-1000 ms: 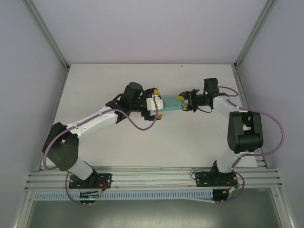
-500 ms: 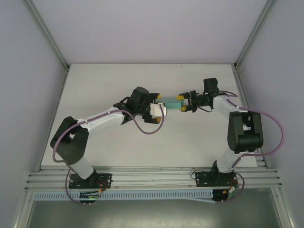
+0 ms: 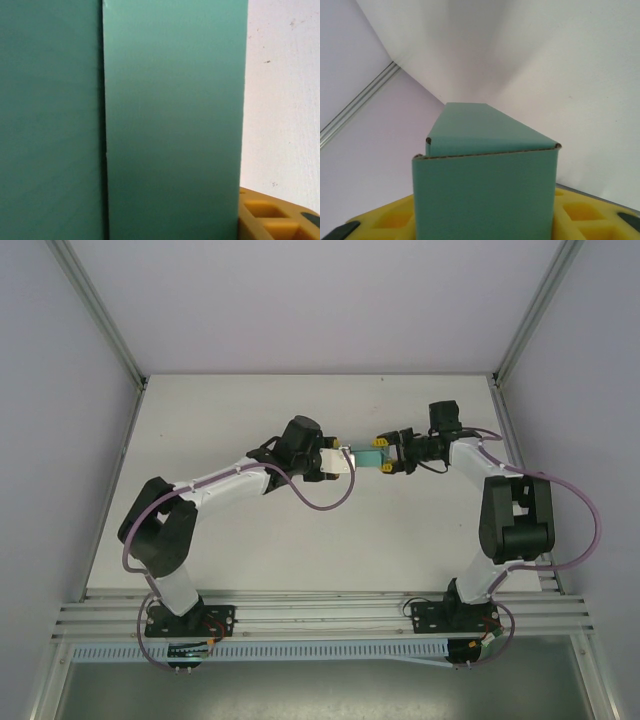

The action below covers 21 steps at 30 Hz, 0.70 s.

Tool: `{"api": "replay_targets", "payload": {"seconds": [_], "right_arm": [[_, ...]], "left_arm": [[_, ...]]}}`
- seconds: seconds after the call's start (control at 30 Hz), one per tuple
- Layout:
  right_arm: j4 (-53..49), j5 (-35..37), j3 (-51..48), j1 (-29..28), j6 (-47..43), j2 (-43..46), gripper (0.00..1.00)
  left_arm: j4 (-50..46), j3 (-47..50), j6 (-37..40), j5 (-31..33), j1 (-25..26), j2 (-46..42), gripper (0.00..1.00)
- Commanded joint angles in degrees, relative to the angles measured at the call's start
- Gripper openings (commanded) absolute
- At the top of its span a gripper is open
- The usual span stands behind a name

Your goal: Assemble paper box

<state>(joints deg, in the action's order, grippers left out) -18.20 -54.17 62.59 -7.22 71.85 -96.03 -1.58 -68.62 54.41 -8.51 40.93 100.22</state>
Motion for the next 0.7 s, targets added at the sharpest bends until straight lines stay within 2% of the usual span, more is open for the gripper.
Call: {"api": "replay_targets", "payload": {"seconds": [0.0,0.07,0.2,0.23,0.27,0.3,0.33,0.37,0.4,0.43,0.47,0.57,0.6,0.63,0.67], "right_arm": [[-1.7,-5.0,-0.6,-1.5,-2.0,3.2,0.51],[-1.5,-2.7,-1.2,-1.5,-1.7,4.4,0.6],[-3.9,5.9,-1.4,0.6,-6.8,9.4,0.63],[-4.4,10.8,-1.5,1.6,-10.1,11.8,0.64],[-7.1,16.5,-0.8,2.6,-13.9,13.7,0.69],[-10.8,23.1,0.8,3.4,-18.9,15.3,0.79],[-14.5,32.3,2.9,3.4,-25.9,17.0,0.93],[-16.4,41.2,3.9,2.7,-31.6,18.7,0.99],[-15.5,48.0,3.4,2.0,-37.0,20.6,0.99],[-11.8,51.7,1.0,1.7,-42.5,23.2,0.99],[-7.0,52.7,-2.3,1.8,-46.4,25.8,0.99],[11.7,49.4,-15.3,2.6,-53.0,33.9,0.99],[17.0,46.7,-18.8,2.7,-54.1,35.7,0.99],[20.7,41.1,-20.8,3.0,-56.6,36.9,0.99],[20.2,37.6,-20.6,3.0,-57.1,37.3,0.99]], "left_arm": [[-0.3,-0.7,-0.1,-0.2,0.2,-1.2,0.49],[-2.5,-1.1,0.9,-0.1,0.1,-1.1,0.47],[-12.1,-4.5,0.8,-1.4,0.0,-0.2,0.44],[-15.9,-5.7,0.9,-2.7,-0.2,0.0,0.42],[-18.8,-6.5,0.7,-3.9,-0.4,0.1,0.42],[-22.3,-7.7,1.3,-5.6,-0.6,0.4,0.4],[-24.8,-8.7,0.8,-6.5,-0.7,0.8,0.4],[-27.2,-9.8,0.6,-7.2,-0.9,1.2,0.41],[-30.8,-11.1,1.2,-8.0,-1.1,1.9,0.42],[-34.1,-12.6,1.4,-7.9,-1.3,3.1,0.44],[-37.4,-14.0,1.8,-8.0,-1.5,4.4,0.44],[-44.6,-18.9,-0.5,-7.5,-2.4,9.9,0.45],[-45.8,-20.5,-2.0,-7.3,-2.4,11.6,0.46],[-46.4,-21.6,-2.6,-7.4,-2.5,12.8,0.47],[-45.7,-21.5,-2.7,-8.2,-2.8,13.1,0.48]]}}
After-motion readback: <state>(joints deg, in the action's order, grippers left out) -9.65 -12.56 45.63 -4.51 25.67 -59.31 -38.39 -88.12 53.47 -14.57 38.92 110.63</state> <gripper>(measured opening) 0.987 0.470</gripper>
